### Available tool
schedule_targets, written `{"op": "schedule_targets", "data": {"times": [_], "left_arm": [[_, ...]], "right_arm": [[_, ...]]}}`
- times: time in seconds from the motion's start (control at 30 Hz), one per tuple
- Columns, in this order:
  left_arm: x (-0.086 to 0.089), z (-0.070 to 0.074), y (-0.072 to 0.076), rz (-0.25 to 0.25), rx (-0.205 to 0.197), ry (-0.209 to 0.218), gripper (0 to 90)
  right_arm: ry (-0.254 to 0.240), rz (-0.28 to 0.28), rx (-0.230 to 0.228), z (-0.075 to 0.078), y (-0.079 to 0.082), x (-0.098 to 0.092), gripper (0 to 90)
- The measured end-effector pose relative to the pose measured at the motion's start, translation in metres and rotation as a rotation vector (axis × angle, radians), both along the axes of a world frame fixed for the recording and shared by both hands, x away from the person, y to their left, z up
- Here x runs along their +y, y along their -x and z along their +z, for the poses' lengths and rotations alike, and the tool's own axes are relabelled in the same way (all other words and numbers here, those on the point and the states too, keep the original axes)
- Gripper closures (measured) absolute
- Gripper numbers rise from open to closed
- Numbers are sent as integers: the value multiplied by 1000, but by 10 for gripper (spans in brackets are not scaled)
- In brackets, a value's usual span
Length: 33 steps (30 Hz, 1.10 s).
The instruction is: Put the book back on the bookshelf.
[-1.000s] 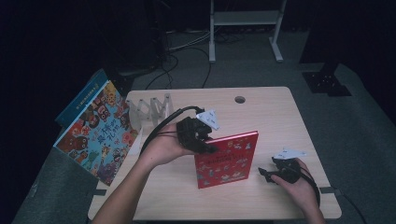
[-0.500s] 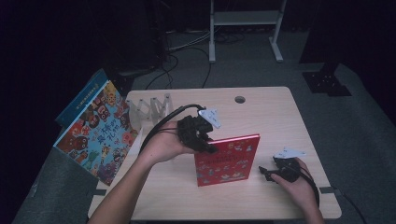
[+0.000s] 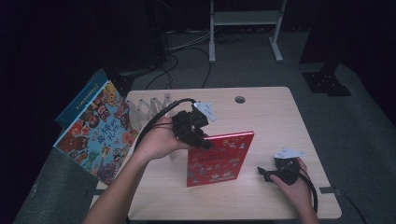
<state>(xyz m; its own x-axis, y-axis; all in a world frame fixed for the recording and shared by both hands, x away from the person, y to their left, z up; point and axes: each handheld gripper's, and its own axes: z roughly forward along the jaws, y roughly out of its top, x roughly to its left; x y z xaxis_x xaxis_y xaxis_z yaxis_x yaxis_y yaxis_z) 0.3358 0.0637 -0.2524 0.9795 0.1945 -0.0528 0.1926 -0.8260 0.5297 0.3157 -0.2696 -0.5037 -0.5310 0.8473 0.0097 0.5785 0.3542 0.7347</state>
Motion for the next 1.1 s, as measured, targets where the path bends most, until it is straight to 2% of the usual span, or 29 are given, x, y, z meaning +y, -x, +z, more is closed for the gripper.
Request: {"op": "schedule_targets", "data": {"times": [0.23, 0.43, 0.47, 0.57, 0.6, 0.73, 1.1], "left_arm": [[20, 8, 2, 39, 10, 3, 793], [54, 20, 5, 84, 25, 48, 792], [54, 20, 5, 84, 25, 48, 792], [74, 26, 9, 113, 24, 52, 793], [74, 26, 9, 113, 24, 52, 792], [97, 31, 14, 145, 25, 53, 793], [168, 42, 26, 279, 7, 94, 792]], "right_arm": [[0, 0, 0, 0, 0, 0, 135], [0, -2, 0, 0, 0, 0, 135], [0, -1, 0, 0, 0, 0, 135], [0, -2, 0, 0, 0, 0, 135], [0, -2, 0, 0, 0, 0, 135], [0, -4, -2, 0, -1, 0, 135], [0, -9, 0, 0, -1, 0, 135]]}}
